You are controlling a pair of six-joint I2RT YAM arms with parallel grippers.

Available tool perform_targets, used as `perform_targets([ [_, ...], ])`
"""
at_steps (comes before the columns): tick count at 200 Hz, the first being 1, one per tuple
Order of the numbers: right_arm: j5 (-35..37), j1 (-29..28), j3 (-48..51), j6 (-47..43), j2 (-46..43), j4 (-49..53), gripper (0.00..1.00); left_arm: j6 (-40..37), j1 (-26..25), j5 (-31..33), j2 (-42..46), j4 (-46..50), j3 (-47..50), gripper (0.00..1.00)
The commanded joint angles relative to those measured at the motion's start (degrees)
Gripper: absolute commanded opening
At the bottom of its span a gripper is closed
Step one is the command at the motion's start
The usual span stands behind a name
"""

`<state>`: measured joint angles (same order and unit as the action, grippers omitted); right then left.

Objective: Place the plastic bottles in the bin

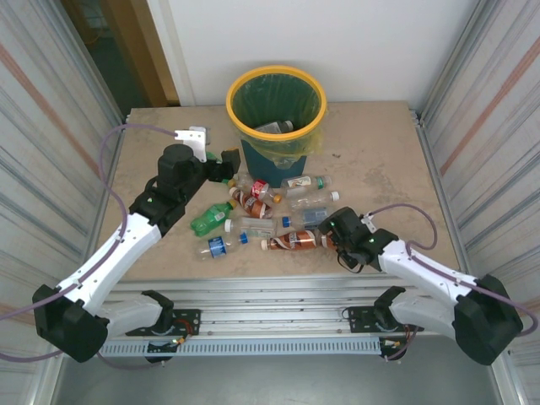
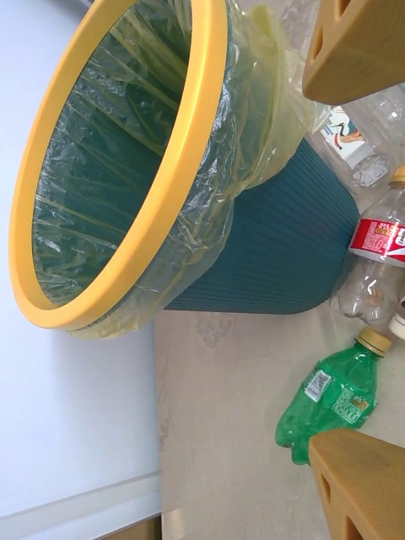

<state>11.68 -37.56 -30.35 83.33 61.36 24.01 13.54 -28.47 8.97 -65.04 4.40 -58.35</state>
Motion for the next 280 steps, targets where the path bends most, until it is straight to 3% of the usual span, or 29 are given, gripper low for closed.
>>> perform_targets([
  [1,-0.12,-0.44,-1.86,-0.65,2.45,-1.48,1.00,0.51,0.18,1.57,0.26,-1.06,0.39,0.99],
  [54,1.58,-0.49,-1.36,0.07,3.96,-0.95,0.89,0.70,0.30,1.66,-0.39,-1.07,0.34,0.99],
  [123,5.89,1.54,1.29,-0.17,-0.01,2.36,0.92,1.05,0.32,1.07,-1.49,-1.11,0.25,0.99],
  [217,3.39,7.35,3.78,-4.38,1.10,-0.49,0.88,1.93,0.26,1.27,-1.29,-0.97,0.95,0.99],
  [280,1.28,8.70,3.81,-5.91,6.42,-3.94,0.81,2.63,0.36,1.63,-1.28,-0.63,1.41,0.99],
])
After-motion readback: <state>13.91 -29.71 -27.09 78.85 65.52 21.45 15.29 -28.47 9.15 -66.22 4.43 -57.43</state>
